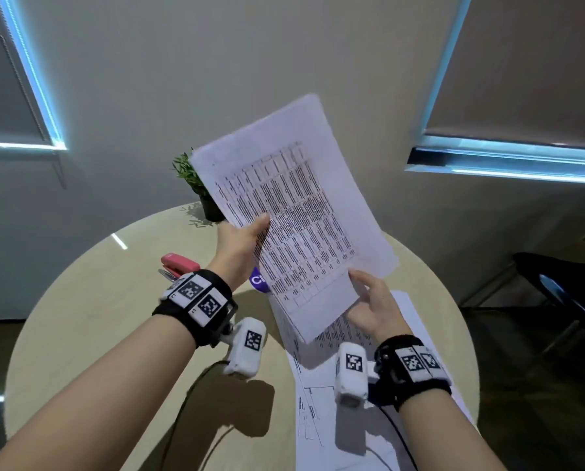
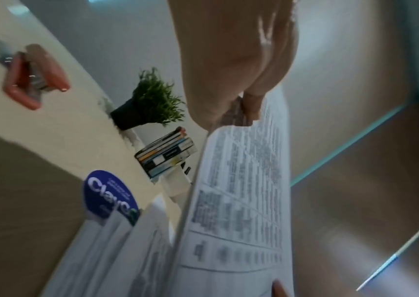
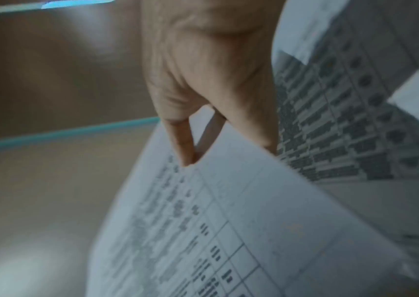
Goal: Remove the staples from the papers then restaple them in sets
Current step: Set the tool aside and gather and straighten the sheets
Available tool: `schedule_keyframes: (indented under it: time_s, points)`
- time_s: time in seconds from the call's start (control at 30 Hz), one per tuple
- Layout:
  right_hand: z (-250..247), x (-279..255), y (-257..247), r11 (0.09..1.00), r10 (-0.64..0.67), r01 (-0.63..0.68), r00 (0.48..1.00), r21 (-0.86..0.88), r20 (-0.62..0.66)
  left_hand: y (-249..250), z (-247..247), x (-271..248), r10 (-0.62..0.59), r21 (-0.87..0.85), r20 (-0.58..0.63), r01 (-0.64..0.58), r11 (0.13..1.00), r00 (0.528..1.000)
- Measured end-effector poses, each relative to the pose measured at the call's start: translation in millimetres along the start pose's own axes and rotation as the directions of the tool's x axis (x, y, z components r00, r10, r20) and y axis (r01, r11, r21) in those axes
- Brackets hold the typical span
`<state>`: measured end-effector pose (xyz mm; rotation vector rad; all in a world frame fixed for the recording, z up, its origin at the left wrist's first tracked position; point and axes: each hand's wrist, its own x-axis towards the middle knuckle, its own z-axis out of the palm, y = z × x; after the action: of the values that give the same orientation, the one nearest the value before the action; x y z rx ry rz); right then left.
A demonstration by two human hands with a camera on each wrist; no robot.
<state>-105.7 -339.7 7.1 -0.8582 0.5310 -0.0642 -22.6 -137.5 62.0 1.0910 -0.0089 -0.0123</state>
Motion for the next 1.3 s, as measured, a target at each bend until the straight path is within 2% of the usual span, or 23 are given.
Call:
schedule_keyframes:
  time_s: [0.03,0.1,0.17,0.23,0.3,0.37,0.43,0.5,0.6,0.73,0.8,0.97,1.13,1.3]
  points:
    - [1,-2,1,0.999,0.019,-0.02,0.999,0.031,0.045,0,-2,-5,-0.043,-0.017,0.011,0.043,0.999,0.999]
    - [0,1,-2,0.998,-0.045,0.047,0.998,-0.039,0.039,1,-12,-9,-0.098,-0.017,0.052,0.099,0.995,0.994]
    - [-7,5,-9,0.961,-0.215,0.205,0.976,-0.184,-0.032,8,-31,-9,-0.116,-0.094,0.12,0.128,0.987,0.986]
    - [-14,-2,-21,0.901,-0.345,0.307,0.935,-0.305,-0.078,20,-58,-6,-0.101,-0.136,0.128,0.118,0.984,0.987]
    - [-18,-10,-30,0.846,-0.439,0.389,0.896,-0.364,-0.063,31,-85,-2,-0.087,0.01,0.134,0.087,0.996,0.987]
    - [-16,-13,-34,0.788,-0.488,0.444,0.873,-0.427,0.005,31,-101,-1,-0.088,0.253,0.197,0.036,0.967,0.976]
    - [-11,-14,-35,0.759,-0.516,0.489,0.855,-0.429,0.06,25,-107,-2,-0.085,0.416,0.234,-0.021,0.909,0.969]
    - [-5,-15,-37,0.73,-0.543,0.529,0.833,-0.432,0.102,23,-107,-7,-0.015,0.48,0.244,-0.108,0.87,0.97]
    - [2,-16,-36,0.683,-0.548,0.557,0.818,-0.473,0.174,24,-107,-11,0.07,0.434,0.299,-0.201,0.878,0.952]
    - [5,-10,-25,0.668,-0.528,0.533,0.831,-0.519,0.172,23,-112,-14,0.139,0.372,0.281,-0.242,0.896,0.949]
    - [2,-9,-20,0.674,-0.544,0.538,0.825,-0.507,0.152,19,-118,-15,0.145,0.337,0.269,-0.234,0.912,0.952]
    - [0,-5,-12,0.698,-0.549,0.527,0.829,-0.485,0.111,-2,-124,-17,0.066,0.328,0.252,-0.149,0.933,0.966]
    - [5,-11,-12,0.682,-0.57,0.545,0.814,-0.488,0.112,-2,-114,-17,0.117,0.361,0.27,-0.213,0.908,0.956]
    - [2,-10,-18,0.679,-0.6,0.578,0.792,-0.453,0.111,8,-118,-11,0.117,0.313,0.264,-0.199,0.929,0.958]
